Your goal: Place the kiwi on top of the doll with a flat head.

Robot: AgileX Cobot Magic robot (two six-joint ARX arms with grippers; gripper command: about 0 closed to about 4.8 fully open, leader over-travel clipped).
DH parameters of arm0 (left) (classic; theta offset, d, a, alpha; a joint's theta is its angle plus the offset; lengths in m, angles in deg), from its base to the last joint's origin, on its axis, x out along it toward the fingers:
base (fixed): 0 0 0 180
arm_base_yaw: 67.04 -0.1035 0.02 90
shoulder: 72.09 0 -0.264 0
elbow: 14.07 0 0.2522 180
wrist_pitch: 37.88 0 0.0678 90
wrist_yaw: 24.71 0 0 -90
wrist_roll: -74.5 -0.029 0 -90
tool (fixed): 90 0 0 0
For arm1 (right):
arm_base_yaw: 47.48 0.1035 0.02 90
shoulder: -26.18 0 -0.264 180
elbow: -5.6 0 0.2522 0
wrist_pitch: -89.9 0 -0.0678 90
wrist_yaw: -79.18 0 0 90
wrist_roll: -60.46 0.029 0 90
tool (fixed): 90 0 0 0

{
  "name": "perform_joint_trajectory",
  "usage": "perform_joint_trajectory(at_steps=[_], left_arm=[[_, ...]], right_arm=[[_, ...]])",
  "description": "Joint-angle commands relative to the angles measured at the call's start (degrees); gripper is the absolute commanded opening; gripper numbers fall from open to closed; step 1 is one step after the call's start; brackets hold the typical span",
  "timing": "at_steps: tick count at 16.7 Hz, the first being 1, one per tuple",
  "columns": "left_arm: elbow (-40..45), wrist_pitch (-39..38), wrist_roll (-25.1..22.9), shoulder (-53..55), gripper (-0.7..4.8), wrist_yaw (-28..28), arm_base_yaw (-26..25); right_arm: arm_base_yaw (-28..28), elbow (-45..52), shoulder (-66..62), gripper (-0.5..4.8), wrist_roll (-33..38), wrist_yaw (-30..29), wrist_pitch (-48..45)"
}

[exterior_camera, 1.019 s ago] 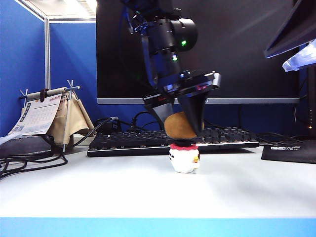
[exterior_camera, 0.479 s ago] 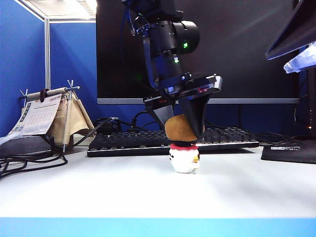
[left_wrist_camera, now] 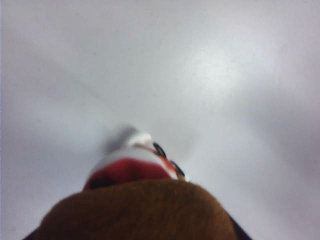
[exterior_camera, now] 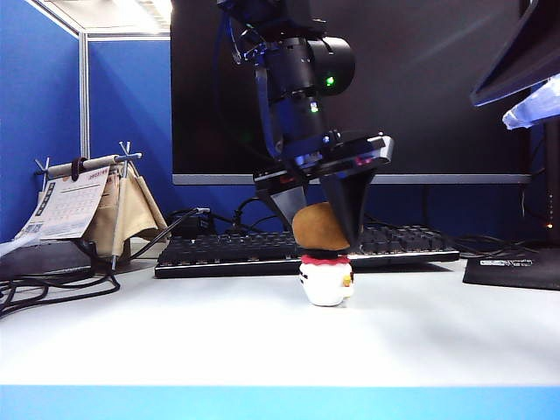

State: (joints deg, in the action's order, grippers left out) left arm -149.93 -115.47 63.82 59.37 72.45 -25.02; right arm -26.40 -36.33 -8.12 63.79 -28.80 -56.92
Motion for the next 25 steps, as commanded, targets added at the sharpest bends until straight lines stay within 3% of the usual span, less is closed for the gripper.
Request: perform_joint_trajectory(at_steps=[1,12,18,25], left_arm=[[-0.02,0.28,0.22,0.52,4.79,-1.14,-0.04],[-0.48,-0.33,0.15,-1.84,4.79,-4.39,-0.15],[-7.41,-2.36,1.07,-2.21,4.79,-4.39,-0.11],[-7.96,-3.82,2.16,-2.89,4.79,-4.55,-0.04]], right_arm=[[0.02,-0.28,0.04,2.66,-0.39,-0.09,-1.51],[0.02,-0.26,0.04,2.66,-0.44,0.02,-1.44],[0.02,-0.26,0.04,2.66,-0.42,-0.15,-1.25],[0.02,-0.26,0.04,2.66,-0.42,-0.11,-1.11]])
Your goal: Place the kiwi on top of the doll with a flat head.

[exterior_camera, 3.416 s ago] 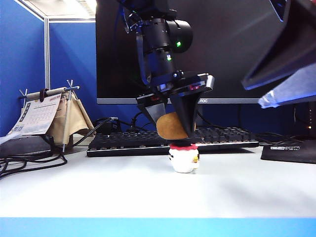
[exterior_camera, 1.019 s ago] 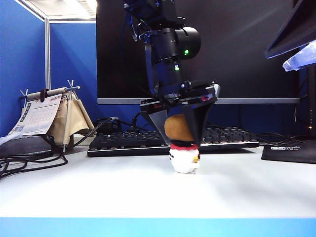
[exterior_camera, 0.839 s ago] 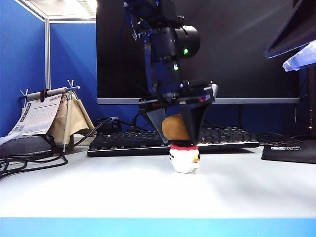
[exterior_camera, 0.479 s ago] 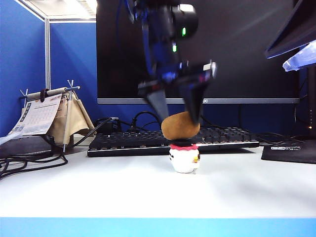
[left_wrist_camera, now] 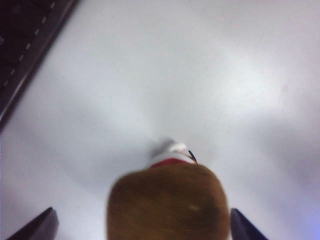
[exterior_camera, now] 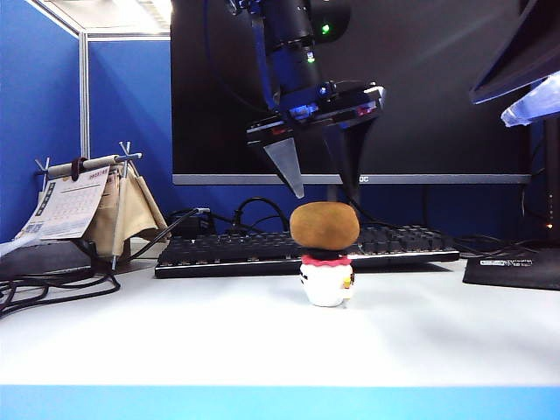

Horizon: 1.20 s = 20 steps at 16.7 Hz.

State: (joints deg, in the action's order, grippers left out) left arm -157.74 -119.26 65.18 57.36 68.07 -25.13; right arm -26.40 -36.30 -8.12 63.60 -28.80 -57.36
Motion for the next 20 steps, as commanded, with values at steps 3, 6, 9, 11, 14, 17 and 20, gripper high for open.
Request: perform_joint_trajectory(at_steps=[3,6,9,11,14,17,20], left_arm=[[-0.15,0.96,-1.4,-4.98,-0.06,-0.22,-0.04],[-0.13,-3.17,-2.29,-14.75,-0.05,-6.73,-0.07],[0.17,-8.17,-4.33,-27.43,-0.05,-9.73,-0.22],[2.62,-9.11,-3.82,-34.42,-0.05,-10.73,-0.35],[12.98,-9.53,0.17,-49.4,-0.05,-11.23,-0.33],[29.4,-6.14,5.68,-63.76,-0.05,-17.77,-0.33],[53.57,13.16,9.73,-81.79,-0.05,-22.03,-0.33]], right_arm=[[0.02,-0.31,0.11,2.65,-0.22,-0.17,-0.76],[0.02,-0.28,0.31,2.64,-0.2,-3.5,-0.76],[0.04,-0.31,1.9,2.61,2.69,-0.44,-0.9],[0.04,-0.31,4.72,2.61,2.93,3.04,-1.31],[0.02,-0.31,13.75,2.61,2.91,11.74,-1.29],[0.07,0.24,19.74,2.61,2.91,14.29,-3.21],[0.37,0.39,20.26,2.6,3.32,14.1,-3.34]])
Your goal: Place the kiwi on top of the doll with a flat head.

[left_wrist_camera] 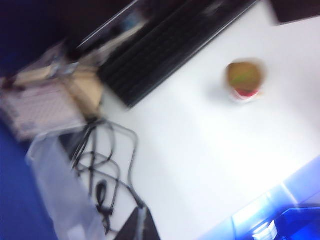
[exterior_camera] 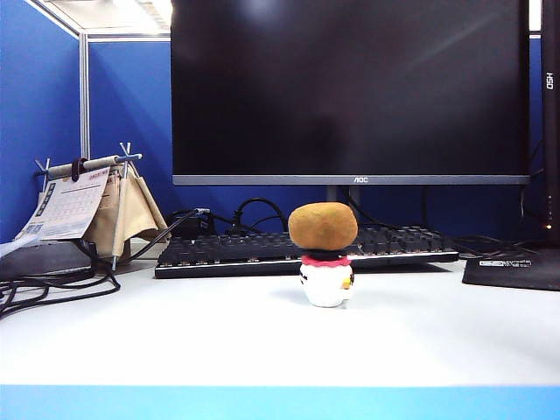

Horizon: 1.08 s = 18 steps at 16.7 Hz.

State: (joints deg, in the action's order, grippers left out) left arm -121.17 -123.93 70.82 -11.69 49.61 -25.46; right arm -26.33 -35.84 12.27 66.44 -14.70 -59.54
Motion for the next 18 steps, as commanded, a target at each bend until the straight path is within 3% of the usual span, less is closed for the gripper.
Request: perform_joint_trajectory(at_steps=[1,2,4,7,11,13,18], left_arm=[[25.24,25.22,6.03,-18.38,-0.05,-4.61,0.0],[32.09,30.97,7.23,-23.08,-0.05,-5.2,0.0],[50.07,43.3,8.15,-34.29,-0.05,-5.31,0.0],[73.94,54.12,19.06,-44.26,-0.05,-3.32,0.02],[83.47,62.79,18.67,-44.24,-0.05,0.66,0.02],[85.59,67.32,16.63,-44.24,-0.05,-0.09,0.0],[89.57,69.35,14.43,-44.24,-0.05,-1.66,0.0]], right_arm=[[0.39,-0.07,-0.15,2.26,0.48,-0.13,-1.09],[0.39,-0.07,-0.09,1.68,0.46,-0.11,-0.63],[0.39,0.02,-0.07,-0.04,0.46,-0.11,2.1],[0.37,2.01,1.55,-0.02,1.03,2.56,5.73],[0.37,7.39,9.75,-0.02,1.77,4.55,6.1],[0.39,9.27,12.28,-0.02,1.95,7.17,6.25],[0.37,17.07,13.6,-0.02,5.86,8.83,2.05]])
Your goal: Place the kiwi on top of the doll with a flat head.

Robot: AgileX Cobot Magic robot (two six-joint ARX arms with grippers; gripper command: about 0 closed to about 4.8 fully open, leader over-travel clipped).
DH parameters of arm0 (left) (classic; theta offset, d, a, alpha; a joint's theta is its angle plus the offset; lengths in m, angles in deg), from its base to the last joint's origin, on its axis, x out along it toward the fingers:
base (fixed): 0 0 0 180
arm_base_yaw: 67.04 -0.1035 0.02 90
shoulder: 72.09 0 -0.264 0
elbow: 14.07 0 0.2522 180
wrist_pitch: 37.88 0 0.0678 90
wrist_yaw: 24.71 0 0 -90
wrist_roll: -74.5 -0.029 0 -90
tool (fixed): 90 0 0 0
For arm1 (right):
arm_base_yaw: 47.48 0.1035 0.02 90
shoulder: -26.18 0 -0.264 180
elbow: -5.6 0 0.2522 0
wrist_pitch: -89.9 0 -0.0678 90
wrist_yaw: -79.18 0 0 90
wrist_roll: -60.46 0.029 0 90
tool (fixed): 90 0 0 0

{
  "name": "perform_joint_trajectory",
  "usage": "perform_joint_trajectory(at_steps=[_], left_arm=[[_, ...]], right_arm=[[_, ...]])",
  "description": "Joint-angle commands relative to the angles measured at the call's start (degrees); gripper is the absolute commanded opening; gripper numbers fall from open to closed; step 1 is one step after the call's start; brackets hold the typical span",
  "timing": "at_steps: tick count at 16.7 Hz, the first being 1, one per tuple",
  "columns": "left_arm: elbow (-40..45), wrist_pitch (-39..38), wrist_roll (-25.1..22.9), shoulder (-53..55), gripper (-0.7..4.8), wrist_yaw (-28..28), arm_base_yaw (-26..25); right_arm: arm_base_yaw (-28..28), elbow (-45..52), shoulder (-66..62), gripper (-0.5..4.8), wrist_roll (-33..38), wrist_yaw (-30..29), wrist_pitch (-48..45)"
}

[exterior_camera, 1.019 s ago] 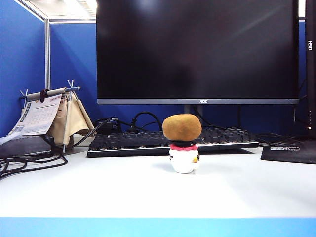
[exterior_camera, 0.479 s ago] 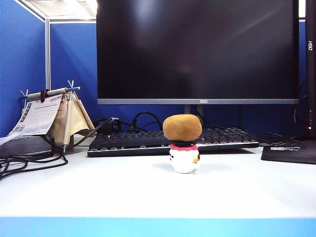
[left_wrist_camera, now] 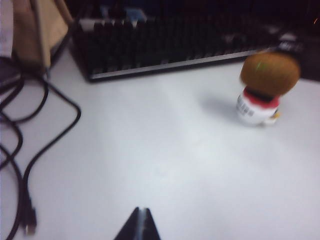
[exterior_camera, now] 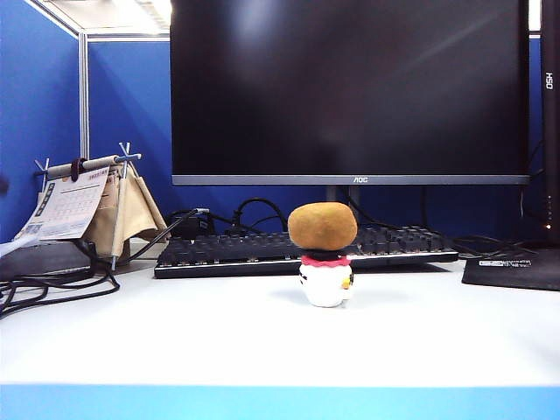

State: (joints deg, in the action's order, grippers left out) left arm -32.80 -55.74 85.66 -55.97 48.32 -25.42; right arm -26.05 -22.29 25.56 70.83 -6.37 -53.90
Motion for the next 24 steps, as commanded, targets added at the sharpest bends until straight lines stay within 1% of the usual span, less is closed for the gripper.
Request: perform_joint_trajectory(at_steps=[1,2,4,8,11,14,16,24], left_arm=[[1.73,1.38,-0.44,0.04,-0.05,-0.37,-0.04],[2.25,1.64,-1.53,0.04,-0.05,-0.02,-0.04],[2.32,1.66,-3.56,0.04,-0.05,0.09,-0.04],[2.29,1.57,-3.67,0.04,-0.04,0.28,-0.02],[2.29,1.51,-3.67,0.04,-0.04,0.26,-0.02],[2.29,1.46,-3.67,0.04,-0.04,0.26,-0.02],[2.29,1.46,-3.67,0.04,-0.04,0.26,-0.02],[2.29,1.46,-3.67,0.04,-0.04,0.26,-0.02]], right_arm=[[0.13,4.7,0.46,-0.02,1.57,1.22,-4.61],[0.11,5.97,0.46,-0.02,1.62,3.87,-5.75],[0.04,6.69,0.46,-0.02,1.57,6.14,-6.4],[0.17,10.56,0.48,-0.02,2.1,5.46,-4.24],[0.2,11.34,0.46,-0.02,3.21,2.75,-4.57],[0.22,11.34,0.48,-0.02,3.19,-3.5,-4.28],[0.22,11.34,0.48,-0.02,3.19,-5.75,-4.28],[0.09,11.34,0.48,-0.02,3.15,-5.68,-4.44]])
